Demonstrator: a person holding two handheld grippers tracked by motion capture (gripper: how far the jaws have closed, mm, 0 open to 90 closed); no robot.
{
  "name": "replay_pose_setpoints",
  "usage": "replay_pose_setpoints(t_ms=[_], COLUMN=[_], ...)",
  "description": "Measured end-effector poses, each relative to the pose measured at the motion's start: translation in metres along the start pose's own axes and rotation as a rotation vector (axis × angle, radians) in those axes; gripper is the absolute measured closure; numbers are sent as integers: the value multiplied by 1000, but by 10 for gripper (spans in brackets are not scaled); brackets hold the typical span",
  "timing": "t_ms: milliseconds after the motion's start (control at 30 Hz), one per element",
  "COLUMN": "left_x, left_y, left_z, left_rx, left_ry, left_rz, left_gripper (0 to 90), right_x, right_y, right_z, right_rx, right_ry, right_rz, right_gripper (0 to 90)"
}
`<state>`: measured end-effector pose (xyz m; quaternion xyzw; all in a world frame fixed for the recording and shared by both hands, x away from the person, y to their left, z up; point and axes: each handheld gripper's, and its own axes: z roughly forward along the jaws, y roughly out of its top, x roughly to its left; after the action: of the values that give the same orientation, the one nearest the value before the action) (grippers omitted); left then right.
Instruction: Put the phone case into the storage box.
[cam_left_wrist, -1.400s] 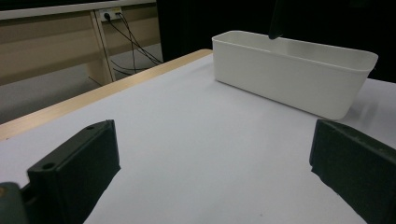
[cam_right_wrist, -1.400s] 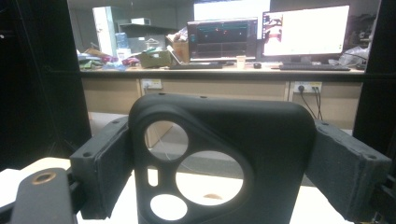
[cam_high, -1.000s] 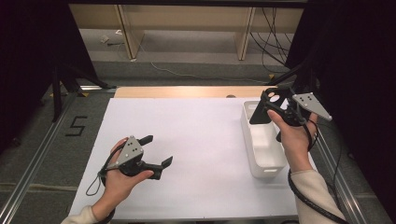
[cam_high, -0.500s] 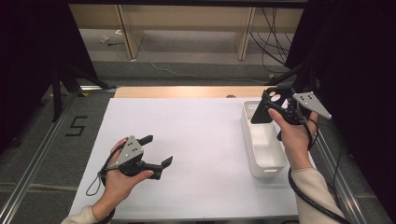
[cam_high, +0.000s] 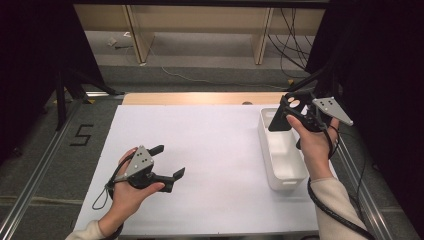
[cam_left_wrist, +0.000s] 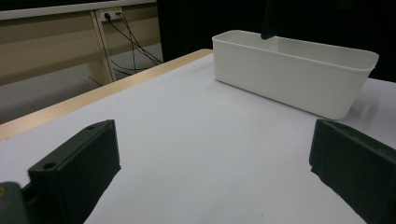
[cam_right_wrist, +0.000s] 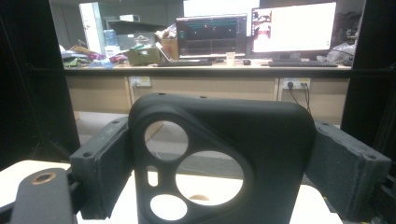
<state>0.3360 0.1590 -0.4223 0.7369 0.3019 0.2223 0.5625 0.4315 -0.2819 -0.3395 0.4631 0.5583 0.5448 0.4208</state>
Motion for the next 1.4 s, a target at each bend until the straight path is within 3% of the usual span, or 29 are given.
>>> replay_pose_setpoints(t_ms=[1400], left_x=[0], left_y=[0], left_z=[0], left_rx=[-1], left_ry=[0], left_rz=[-1], left_gripper=[15], right_x=[-1], right_y=[-3], right_z=[20], right_rx=[4], right_ry=[-10], right_rz=[-5], right_gripper=[154])
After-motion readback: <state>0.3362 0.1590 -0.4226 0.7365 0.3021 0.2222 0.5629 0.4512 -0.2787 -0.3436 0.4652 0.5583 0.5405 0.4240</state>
